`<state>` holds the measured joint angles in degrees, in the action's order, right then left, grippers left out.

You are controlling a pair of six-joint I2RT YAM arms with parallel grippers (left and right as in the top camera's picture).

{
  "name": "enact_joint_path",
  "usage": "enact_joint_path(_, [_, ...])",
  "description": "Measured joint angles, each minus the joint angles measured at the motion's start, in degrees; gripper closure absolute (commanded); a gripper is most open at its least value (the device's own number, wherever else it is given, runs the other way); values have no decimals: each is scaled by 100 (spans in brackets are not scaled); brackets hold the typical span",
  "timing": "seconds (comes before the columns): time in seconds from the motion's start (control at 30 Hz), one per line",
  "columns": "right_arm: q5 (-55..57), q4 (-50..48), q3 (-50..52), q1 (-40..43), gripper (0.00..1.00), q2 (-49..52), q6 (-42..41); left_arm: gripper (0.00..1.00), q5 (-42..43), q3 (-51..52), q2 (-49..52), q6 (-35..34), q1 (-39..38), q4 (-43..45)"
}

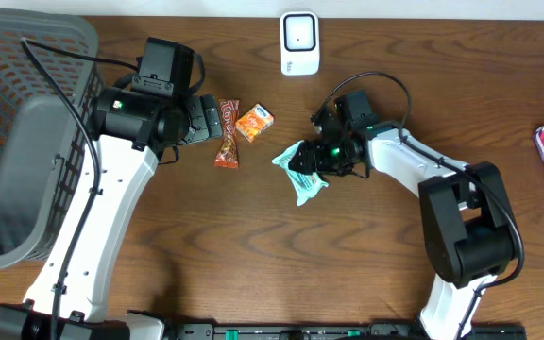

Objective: Scan the item barcode

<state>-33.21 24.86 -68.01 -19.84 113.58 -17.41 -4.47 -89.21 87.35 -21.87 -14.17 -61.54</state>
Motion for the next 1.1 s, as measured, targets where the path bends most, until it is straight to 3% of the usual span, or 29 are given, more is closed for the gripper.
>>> enact_joint_path(0.03, [-13, 42, 0, -26, 52, 7, 2, 2, 0, 0, 0, 0, 0, 2])
enact_joint_path(0.2, [-9, 153, 0, -153, 96, 52, 11, 2, 0, 0, 0, 0, 0, 2])
enact_joint_path(0.23, [-9, 190, 0, -166, 99, 52, 22, 2, -2, 0, 0, 0, 0, 2])
enact_joint_path(0.4, [-286, 282, -4, -168, 99, 55, 7, 2, 0, 0, 0, 0, 0, 2])
enact_joint_path(0.5, [-1071, 83, -4, -87, 99, 116, -358, 2, -2, 0, 0, 0, 0, 2])
enact_joint_path(0.57, [-1670, -245, 4, 37, 99, 133, -977, 2, 0, 0, 0, 0, 0, -2])
enact_joint_path(0.63, [-2321, -509, -9, 247, 99, 133, -2107, 2, 0, 0, 0, 0, 0, 0])
enact_joint_path(0.9, [-3779, -542, -11, 605, 99, 133, -5431, 2, -2, 0, 0, 0, 0, 2])
enact_joint_path(1.1, [-4662, -1132, -9, 605, 99, 133, -7058, 2, 0, 0, 0, 0, 0, 2])
